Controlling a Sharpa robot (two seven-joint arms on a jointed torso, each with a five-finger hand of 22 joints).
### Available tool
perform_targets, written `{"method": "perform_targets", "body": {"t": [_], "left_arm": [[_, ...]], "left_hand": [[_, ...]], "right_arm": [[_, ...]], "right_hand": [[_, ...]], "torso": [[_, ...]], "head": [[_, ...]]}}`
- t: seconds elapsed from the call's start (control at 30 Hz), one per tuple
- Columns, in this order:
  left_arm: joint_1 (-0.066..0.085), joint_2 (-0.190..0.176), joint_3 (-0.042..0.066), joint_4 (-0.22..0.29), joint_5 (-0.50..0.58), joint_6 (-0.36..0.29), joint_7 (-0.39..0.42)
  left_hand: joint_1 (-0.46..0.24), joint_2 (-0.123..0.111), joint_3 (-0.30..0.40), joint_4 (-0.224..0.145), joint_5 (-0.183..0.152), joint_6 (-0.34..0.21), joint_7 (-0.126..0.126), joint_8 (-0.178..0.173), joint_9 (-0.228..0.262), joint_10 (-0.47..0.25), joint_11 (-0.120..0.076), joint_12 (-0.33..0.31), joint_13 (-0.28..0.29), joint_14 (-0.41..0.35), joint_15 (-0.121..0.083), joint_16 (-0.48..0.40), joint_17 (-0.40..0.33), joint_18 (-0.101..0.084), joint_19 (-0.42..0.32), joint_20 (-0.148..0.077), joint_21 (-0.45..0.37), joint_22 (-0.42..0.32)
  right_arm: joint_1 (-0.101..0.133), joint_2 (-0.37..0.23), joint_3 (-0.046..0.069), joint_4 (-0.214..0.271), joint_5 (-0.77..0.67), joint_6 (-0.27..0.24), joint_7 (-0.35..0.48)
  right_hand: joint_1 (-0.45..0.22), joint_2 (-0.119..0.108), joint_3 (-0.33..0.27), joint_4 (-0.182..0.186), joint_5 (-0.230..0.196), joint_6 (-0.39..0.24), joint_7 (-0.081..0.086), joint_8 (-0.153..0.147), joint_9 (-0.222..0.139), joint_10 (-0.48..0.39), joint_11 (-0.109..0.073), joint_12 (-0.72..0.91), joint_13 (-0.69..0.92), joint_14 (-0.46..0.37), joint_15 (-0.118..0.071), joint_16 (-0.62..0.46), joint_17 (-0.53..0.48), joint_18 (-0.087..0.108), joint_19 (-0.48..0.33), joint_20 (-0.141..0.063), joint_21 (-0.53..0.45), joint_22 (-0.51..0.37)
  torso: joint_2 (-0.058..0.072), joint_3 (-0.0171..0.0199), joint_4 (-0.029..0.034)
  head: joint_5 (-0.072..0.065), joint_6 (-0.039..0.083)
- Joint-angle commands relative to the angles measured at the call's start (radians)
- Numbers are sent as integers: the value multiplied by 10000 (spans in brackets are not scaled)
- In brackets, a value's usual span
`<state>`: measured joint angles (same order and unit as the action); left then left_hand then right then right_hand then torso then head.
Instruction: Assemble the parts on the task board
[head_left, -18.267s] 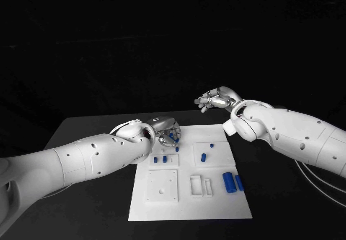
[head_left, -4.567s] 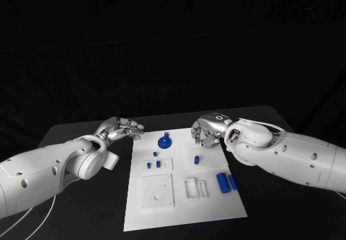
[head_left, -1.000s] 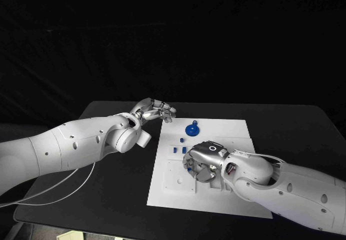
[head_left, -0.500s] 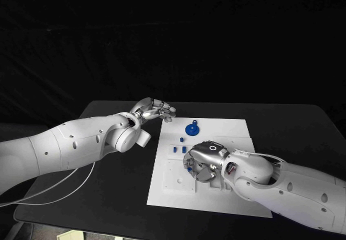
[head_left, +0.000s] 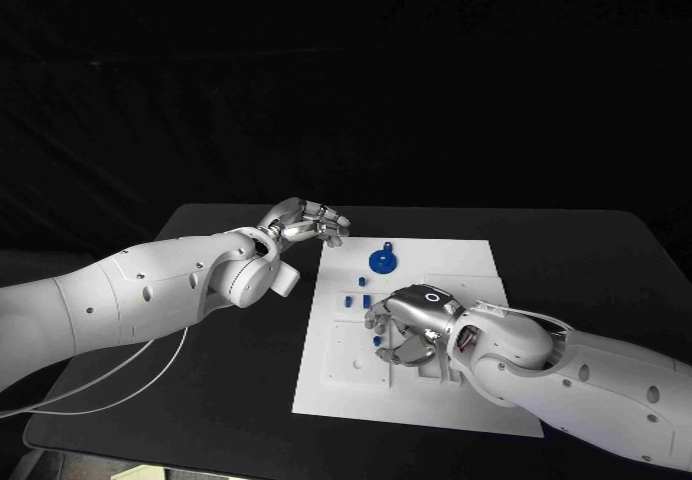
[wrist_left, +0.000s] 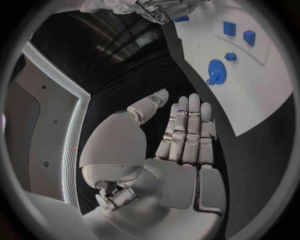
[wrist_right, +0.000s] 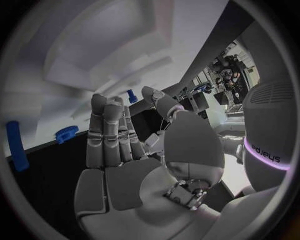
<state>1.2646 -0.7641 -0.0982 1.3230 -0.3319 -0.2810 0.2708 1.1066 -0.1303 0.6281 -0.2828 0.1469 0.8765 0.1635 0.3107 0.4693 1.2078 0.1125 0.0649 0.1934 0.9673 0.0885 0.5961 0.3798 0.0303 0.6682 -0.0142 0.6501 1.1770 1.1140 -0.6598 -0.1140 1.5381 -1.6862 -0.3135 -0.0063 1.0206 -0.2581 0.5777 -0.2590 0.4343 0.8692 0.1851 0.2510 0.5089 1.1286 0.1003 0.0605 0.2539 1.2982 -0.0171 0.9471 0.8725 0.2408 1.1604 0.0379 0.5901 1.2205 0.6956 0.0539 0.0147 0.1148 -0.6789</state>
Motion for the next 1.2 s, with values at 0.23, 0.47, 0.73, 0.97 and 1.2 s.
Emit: {"method": "perform_targets", "body": {"t": [0.23,0.47,0.73,0.97,1.2], "left_arm": [[11,28,8,-21,52,105,76],[10,35,8,-59,52,115,83],[10,40,7,-92,52,126,87],[10,79,7,-106,52,147,101],[10,51,7,-104,48,109,70]], "left_hand": [[31,47,-62,5,40,-78,-12,24,-2,-33,56,26,-21,32,-4,-78,32,70,-35,22,-72,20],[31,50,-62,7,40,-81,-10,24,-3,-37,58,26,-24,32,-2,-87,40,69,-38,24,-76,23],[34,52,-61,6,41,-81,-10,25,-2,-38,58,27,-26,34,-2,-92,45,69,-40,24,-79,25],[37,52,-61,5,40,-81,-10,27,-2,-39,59,28,-28,34,-1,-98,51,69,-41,25,-82,27],[42,55,-59,5,42,-80,-11,28,-2,-39,59,30,-29,35,-1,-105,58,69,-42,26,-84,30]], "right_arm": [[34,-376,235,457,509,-619,49],[361,-885,949,739,1083,-267,54],[1113,-1388,1228,875,1421,861,-204],[1420,-1625,1225,399,1215,1863,-558],[1417,-1861,891,253,-130,2013,-885]], "right_hand": [[6,-38,-403,169,518,-101,27,-9,-72,-131,60,92,-265,-2,86,123,-73,210,-9,-10,-103,-36],[321,98,-307,240,533,4,-21,75,-93,38,16,164,-385,25,42,190,-122,210,53,-37,-120,-46],[651,254,-100,224,18,126,-97,151,-130,224,-41,214,-494,184,-15,434,-88,210,261,-110,-6,18],[604,343,-262,103,-107,78,-70,133,-197,194,-18,154,-631,310,6,891,98,210,614,-283,185,107],[483,155,-496,85,-453,88,-126,160,-222,49,40,85,-758,212,65,994,113,210,586,-288,141,104]], "torso": [[-2,8,-4],[-2,4,-5],[-2,13,0],[-11,-1,-10],[0,4,-2]], "head": [[-68,110],[-128,203],[-208,281],[-329,348],[-409,407]]}}
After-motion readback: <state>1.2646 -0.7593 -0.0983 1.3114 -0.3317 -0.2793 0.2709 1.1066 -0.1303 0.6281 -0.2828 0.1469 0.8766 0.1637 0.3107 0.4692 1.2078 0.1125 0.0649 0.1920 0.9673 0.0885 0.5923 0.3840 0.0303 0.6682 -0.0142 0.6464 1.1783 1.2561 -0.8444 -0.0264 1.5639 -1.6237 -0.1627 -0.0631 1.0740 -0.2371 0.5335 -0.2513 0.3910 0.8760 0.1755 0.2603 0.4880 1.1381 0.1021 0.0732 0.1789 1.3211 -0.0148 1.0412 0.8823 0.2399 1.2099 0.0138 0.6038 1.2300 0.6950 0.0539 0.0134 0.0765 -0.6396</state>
